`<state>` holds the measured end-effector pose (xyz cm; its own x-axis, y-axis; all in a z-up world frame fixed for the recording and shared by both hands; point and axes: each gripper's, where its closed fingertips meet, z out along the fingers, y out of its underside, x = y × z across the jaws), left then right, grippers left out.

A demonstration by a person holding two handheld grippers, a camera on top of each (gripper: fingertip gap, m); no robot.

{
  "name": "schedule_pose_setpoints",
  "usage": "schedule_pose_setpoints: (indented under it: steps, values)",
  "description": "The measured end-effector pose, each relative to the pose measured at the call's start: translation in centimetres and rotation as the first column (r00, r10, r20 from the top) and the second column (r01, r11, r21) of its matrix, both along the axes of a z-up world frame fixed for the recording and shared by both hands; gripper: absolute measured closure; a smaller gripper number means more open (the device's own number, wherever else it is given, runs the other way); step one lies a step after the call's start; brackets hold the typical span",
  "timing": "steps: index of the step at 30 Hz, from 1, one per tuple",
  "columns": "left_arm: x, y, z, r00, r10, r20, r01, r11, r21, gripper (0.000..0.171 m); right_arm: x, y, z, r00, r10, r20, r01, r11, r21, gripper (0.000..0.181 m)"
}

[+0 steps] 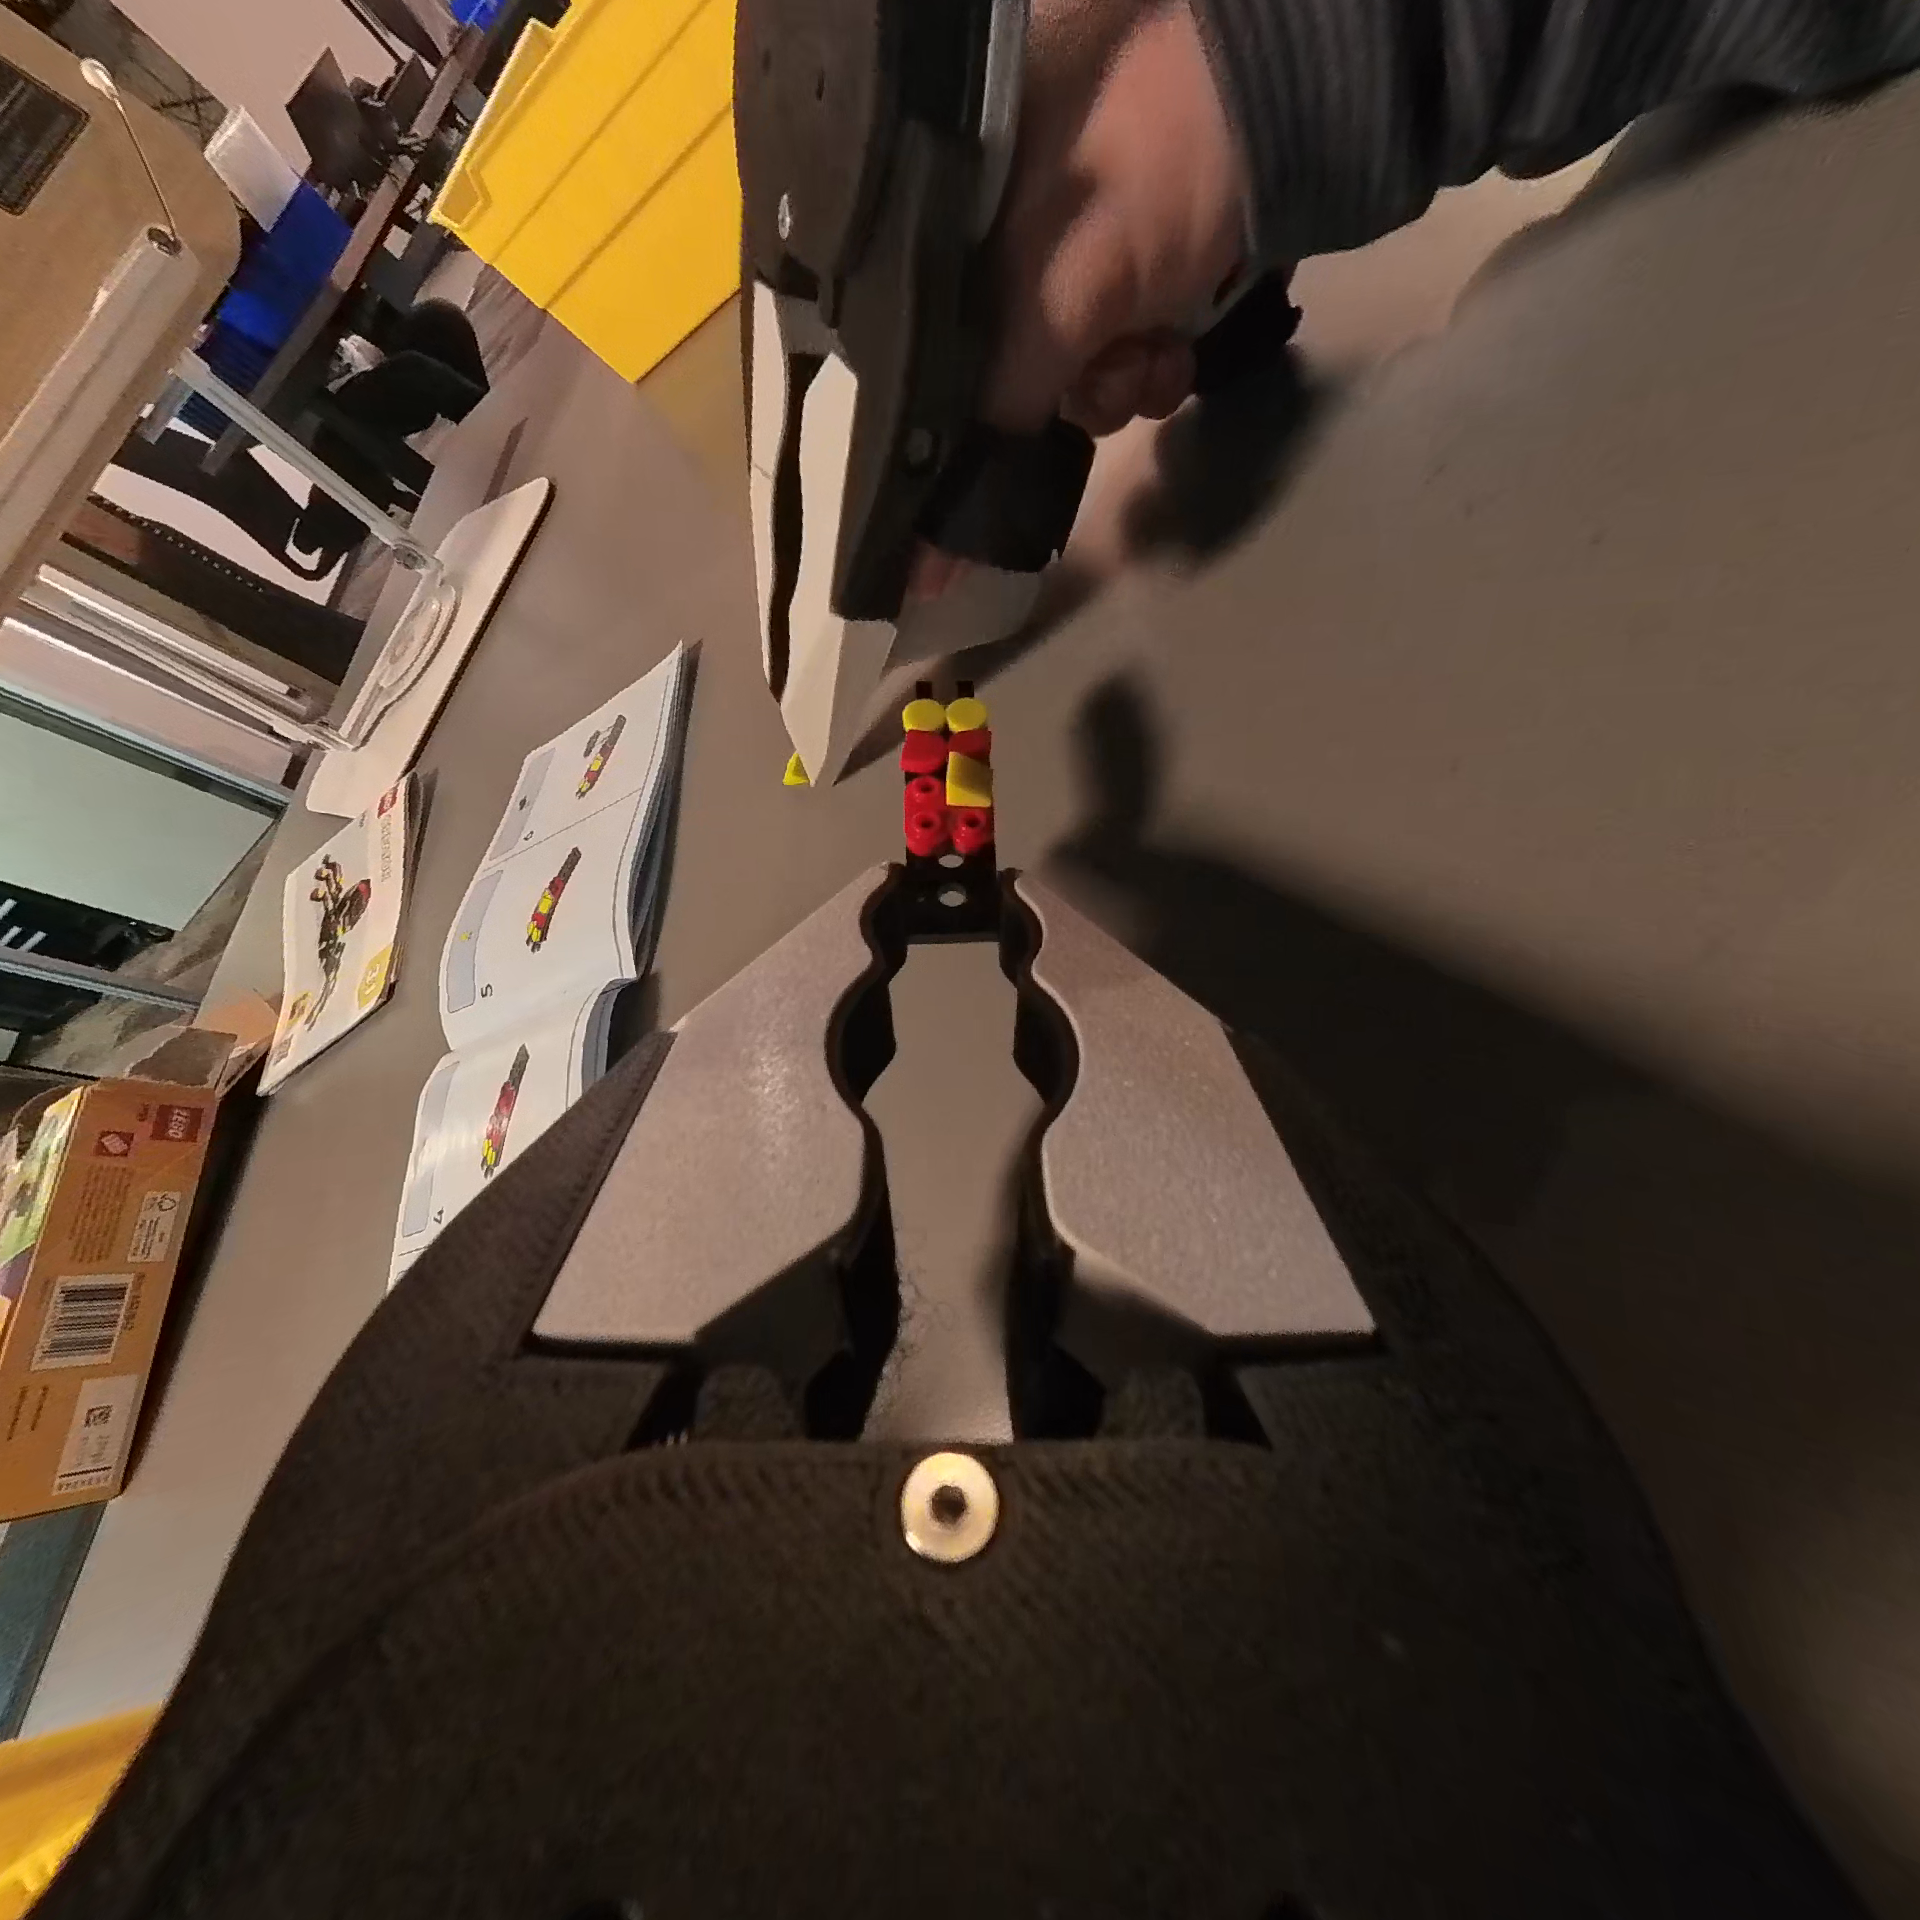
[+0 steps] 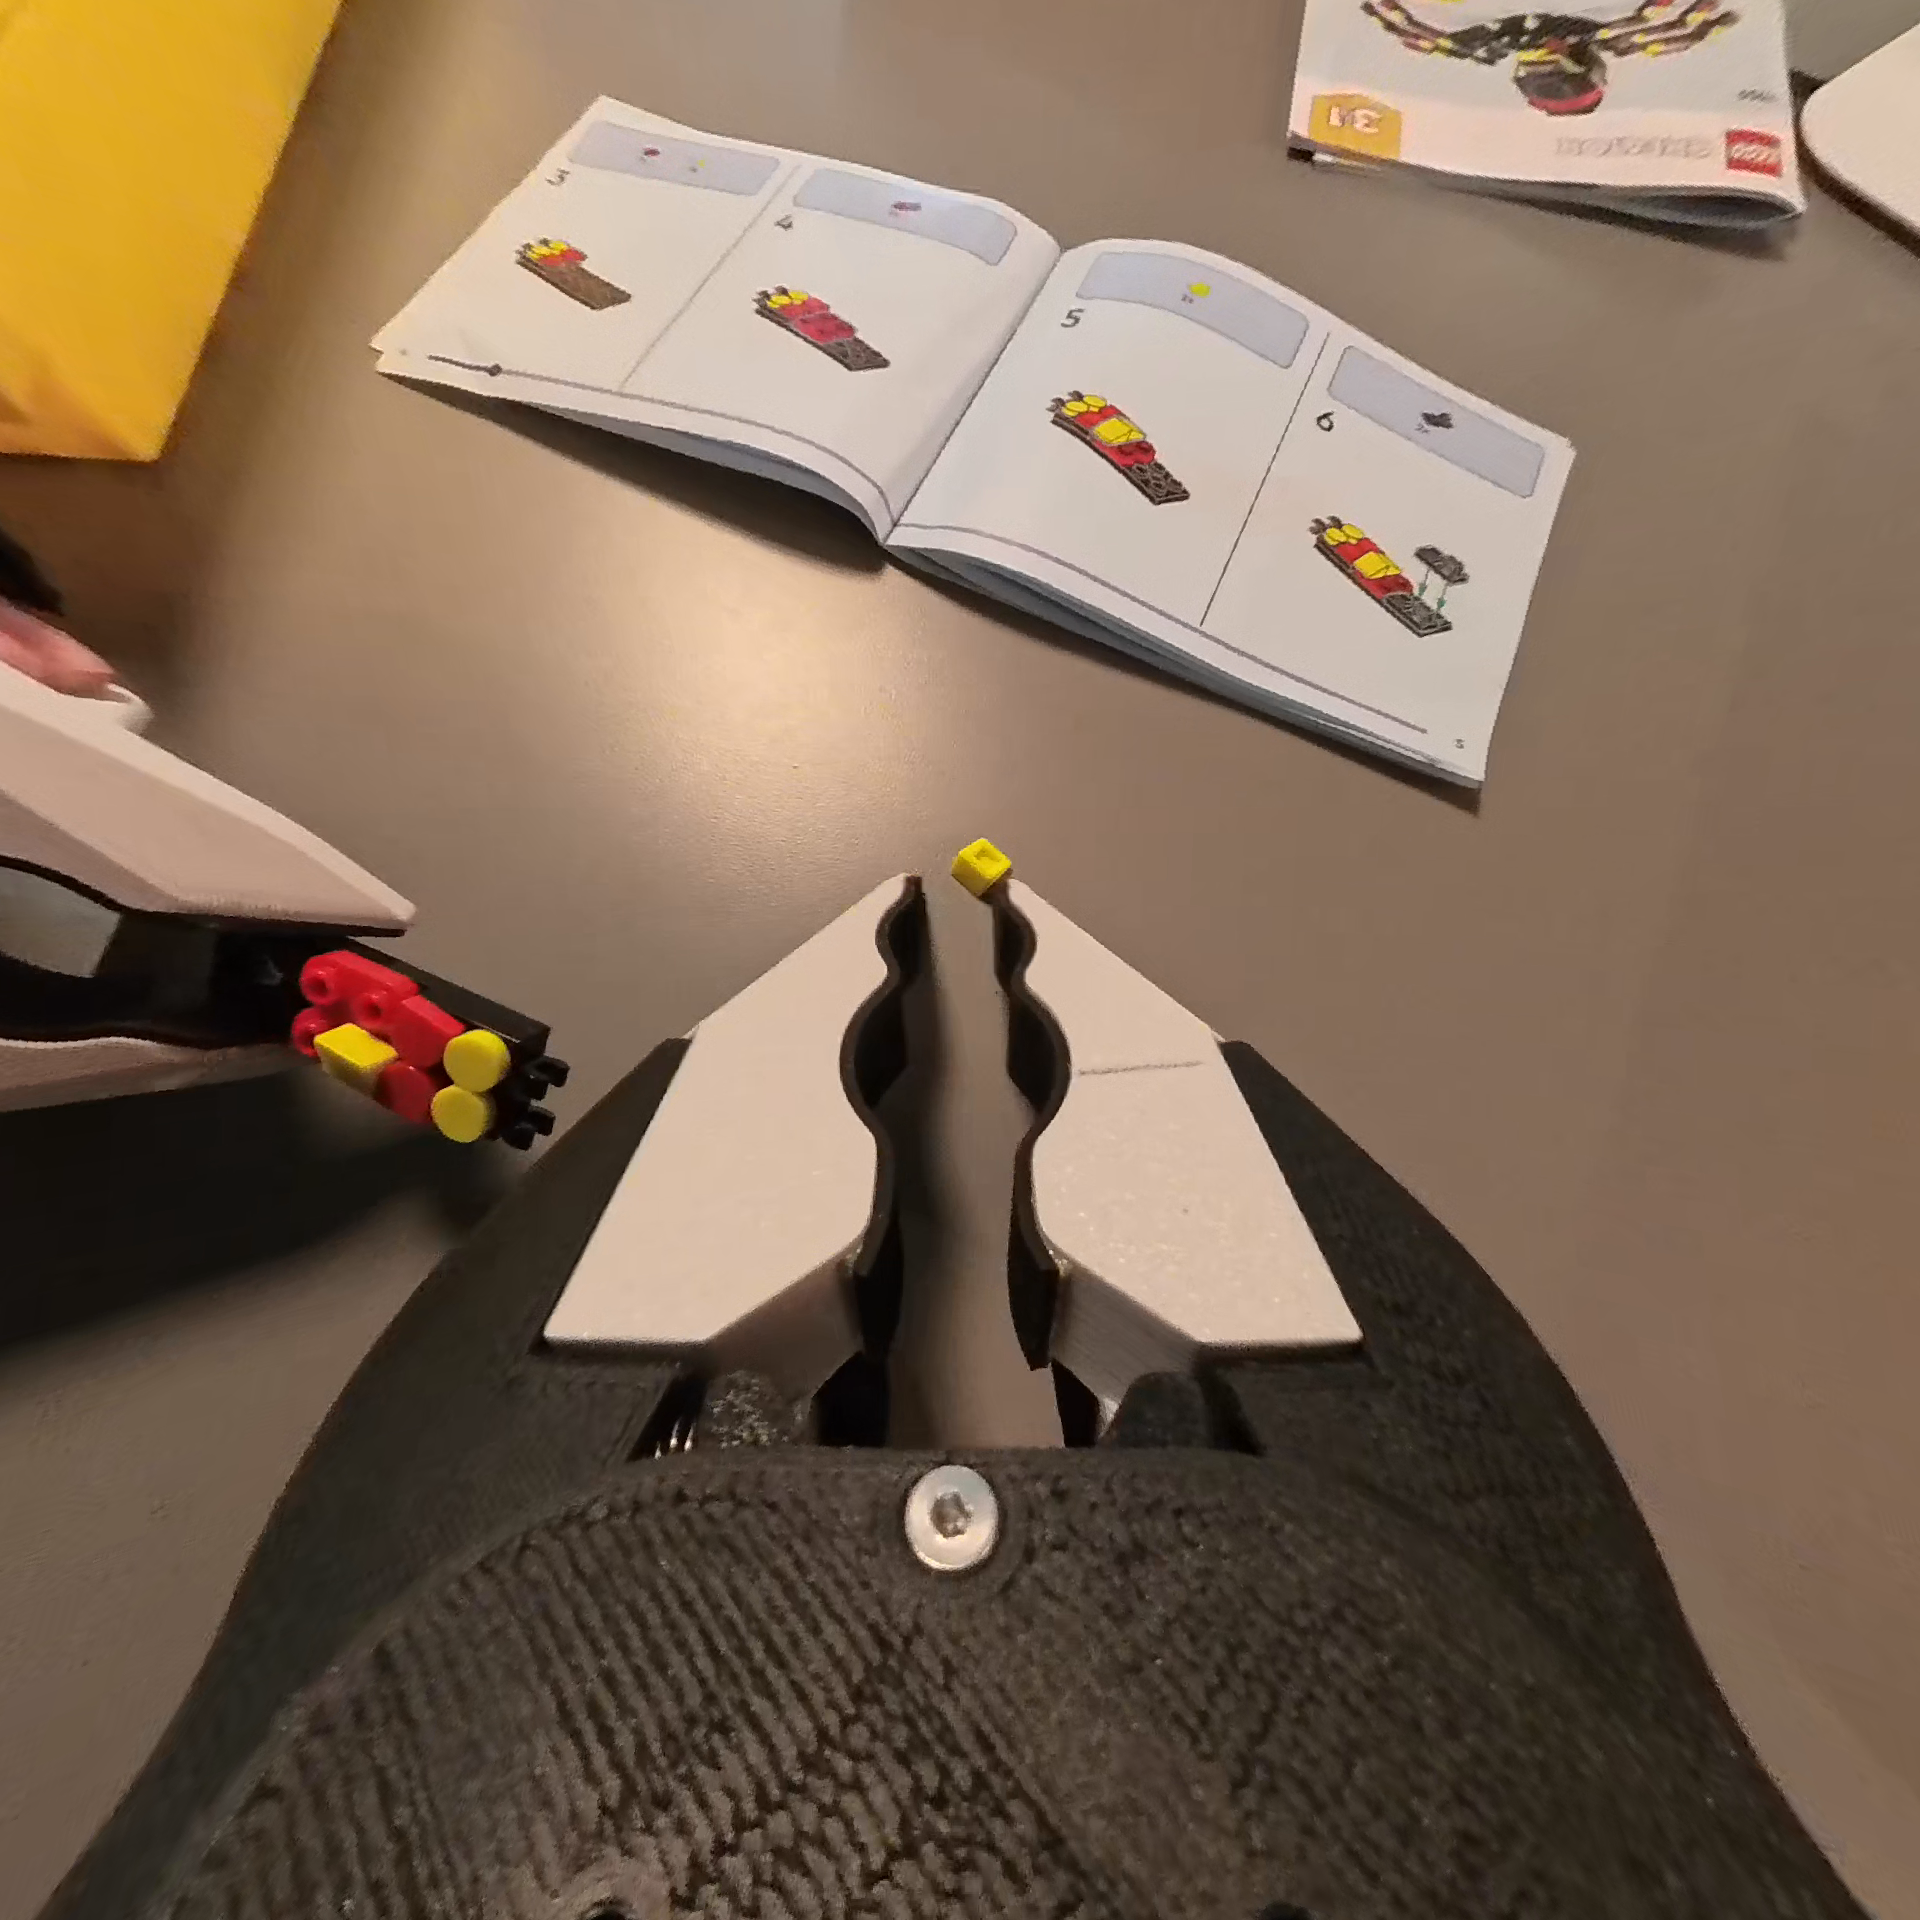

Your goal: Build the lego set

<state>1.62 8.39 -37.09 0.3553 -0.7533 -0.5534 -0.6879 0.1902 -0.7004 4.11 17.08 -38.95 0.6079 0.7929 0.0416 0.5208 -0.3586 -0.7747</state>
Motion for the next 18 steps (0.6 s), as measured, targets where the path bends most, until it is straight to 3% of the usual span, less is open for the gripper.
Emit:
schedule_pose_setpoints:
  steps: [8,18]
  values:
    - [0.1,-0.1,-0.1,1.000,-0.004,-0.012,0.004,1.000,0.002,0.155,-0.1,0.6,0.0,1.000,-0.023,-0.007,0.023,1.000,-0.010,0.164]
    - [0.1,-0.2,-0.2,1.000,-0.008,-0.019,0.008,1.000,0.006,0.155,0.3,1.1,0.0,0.996,-0.091,0.024,0.090,0.995,0.030,0.170]
